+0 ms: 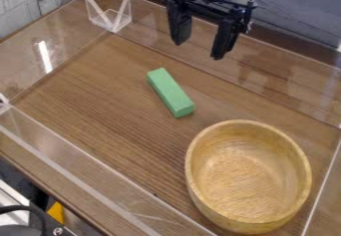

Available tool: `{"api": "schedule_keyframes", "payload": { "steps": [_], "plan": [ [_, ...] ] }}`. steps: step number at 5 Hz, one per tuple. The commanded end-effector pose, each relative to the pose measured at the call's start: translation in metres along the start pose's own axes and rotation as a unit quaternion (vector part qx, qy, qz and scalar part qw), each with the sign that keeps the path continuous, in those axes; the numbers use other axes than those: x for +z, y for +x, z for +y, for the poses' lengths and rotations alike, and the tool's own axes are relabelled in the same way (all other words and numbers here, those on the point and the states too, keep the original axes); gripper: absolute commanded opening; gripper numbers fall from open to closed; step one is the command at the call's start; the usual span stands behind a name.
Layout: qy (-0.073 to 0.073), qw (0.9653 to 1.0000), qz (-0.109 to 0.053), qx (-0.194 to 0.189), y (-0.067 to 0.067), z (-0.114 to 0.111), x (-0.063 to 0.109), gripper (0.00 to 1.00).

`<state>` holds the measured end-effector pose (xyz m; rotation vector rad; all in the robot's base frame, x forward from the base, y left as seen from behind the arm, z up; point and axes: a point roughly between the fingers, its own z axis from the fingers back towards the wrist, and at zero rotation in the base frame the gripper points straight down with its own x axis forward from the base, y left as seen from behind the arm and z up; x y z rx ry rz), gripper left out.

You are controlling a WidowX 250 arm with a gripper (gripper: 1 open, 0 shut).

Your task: Put the green block in the brown bowl

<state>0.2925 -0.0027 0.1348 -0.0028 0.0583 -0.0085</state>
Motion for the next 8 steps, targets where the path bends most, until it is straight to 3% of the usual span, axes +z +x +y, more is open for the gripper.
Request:
{"api": "schedule_keyframes", "payload": {
  "steps": [1, 2, 3, 4, 5, 6, 8],
  "plan": [
    [-0.009, 0.996, 0.002, 0.089, -0.003, 0.002, -0.005, 1.0],
    [-0.024, 0.977, 0.006, 0.212, -0.013, 0.008, -0.018, 1.0],
    [-0.035, 0.9428, 0.002, 0.332, -0.017, 0.015, -0.031, 1.0],
    [-0.047, 0.8942, -0.002, 0.445, -0.02, 0.023, -0.042, 1.0],
    [-0.051, 0.8629, -0.009, 0.503, -0.019, 0.028, -0.053, 1.0],
    [-0.052, 0.8503, -0.013, 0.524, -0.018, 0.03, -0.061, 1.0],
    [-0.046, 0.8315, -0.018, 0.553, -0.016, 0.034, -0.074, 1.0]
  ]
}}
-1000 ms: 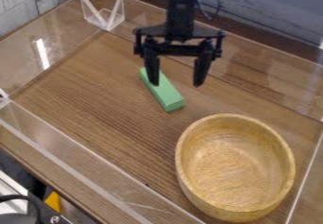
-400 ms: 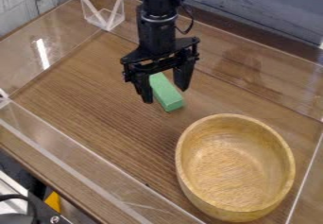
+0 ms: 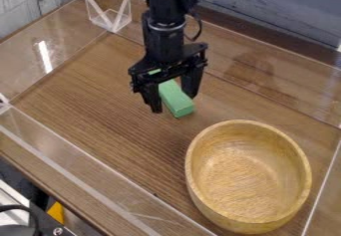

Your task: Put the green block in the brown bowl

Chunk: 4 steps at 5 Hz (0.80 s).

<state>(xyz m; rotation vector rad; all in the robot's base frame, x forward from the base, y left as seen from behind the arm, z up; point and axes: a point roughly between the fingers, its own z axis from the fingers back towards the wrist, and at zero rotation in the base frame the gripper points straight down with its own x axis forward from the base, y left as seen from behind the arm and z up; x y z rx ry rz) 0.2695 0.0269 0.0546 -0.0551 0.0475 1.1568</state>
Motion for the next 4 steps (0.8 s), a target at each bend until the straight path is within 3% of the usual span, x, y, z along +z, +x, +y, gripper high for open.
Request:
{"api": "schedule_keyframes", "payload": {
  "steps": [1, 4],
  "plan": [
    [-0.013, 0.9997, -0.014, 0.018, 0.0075, -0.0009, 0.0038, 1.0],
    [-0.007, 0.9996, -0.019, 0.02, 0.0063, -0.0017, 0.0028, 1.0]
  ]
}}
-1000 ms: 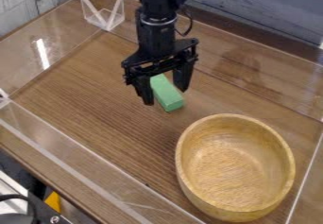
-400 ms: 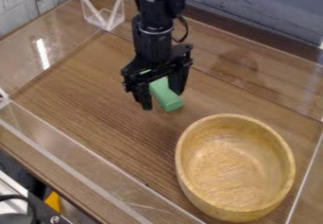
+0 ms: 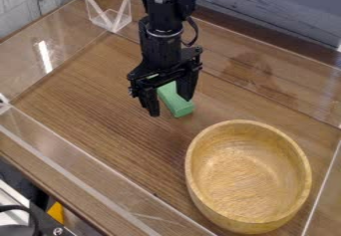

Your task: Put the green block in the brown bowl

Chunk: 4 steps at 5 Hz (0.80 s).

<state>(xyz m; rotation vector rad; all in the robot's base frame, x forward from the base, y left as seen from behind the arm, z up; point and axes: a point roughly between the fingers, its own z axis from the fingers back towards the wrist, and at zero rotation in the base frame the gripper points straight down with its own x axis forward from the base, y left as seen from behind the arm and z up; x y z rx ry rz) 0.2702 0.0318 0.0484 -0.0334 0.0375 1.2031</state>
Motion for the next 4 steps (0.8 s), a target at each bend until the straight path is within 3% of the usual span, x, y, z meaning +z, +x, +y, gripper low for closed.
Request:
{"api": "schedule_keyframes", "payload": {
  "steps": [1, 4],
  "plan": [
    [-0.011, 0.9999, -0.01, -0.007, -0.0009, -0.0036, 0.0098, 1.0],
    [-0.009, 0.9998, -0.009, -0.013, -0.0049, -0.006, 0.0131, 1.0]
  ]
}}
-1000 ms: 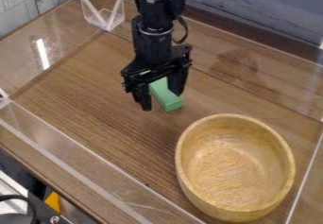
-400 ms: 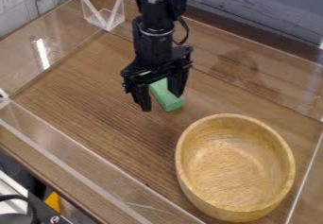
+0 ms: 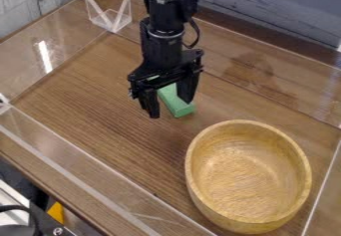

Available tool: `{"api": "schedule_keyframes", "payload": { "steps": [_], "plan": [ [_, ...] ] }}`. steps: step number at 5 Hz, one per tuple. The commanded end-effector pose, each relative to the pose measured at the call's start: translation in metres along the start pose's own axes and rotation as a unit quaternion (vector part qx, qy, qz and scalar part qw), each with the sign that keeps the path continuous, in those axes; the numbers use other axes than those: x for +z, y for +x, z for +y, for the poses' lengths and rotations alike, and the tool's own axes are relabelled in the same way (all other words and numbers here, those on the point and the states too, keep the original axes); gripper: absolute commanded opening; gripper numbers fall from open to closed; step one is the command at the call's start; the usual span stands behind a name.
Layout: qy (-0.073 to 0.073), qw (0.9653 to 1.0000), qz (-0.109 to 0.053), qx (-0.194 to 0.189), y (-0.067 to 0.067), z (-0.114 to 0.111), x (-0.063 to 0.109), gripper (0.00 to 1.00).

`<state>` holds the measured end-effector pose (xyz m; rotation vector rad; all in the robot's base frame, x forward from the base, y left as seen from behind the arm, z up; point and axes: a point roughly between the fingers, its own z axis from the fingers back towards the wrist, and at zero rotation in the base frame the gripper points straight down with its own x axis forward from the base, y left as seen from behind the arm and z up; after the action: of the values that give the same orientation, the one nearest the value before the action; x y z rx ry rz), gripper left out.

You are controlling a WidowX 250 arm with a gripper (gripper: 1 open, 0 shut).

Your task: Put the green block in the brown bowl

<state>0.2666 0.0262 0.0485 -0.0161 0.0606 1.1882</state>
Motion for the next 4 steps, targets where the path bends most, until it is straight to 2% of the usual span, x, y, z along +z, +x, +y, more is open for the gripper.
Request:
{"api": "schedule_keyframes", "payload": {
  "steps": [1, 4],
  "plan": [
    [-0.022, 0.9997, -0.012, -0.006, 0.0008, -0.0079, 0.0149, 1.0],
    [-0.023, 0.9997, -0.01, -0.005, 0.001, -0.0117, 0.0163, 1.0]
  ]
}}
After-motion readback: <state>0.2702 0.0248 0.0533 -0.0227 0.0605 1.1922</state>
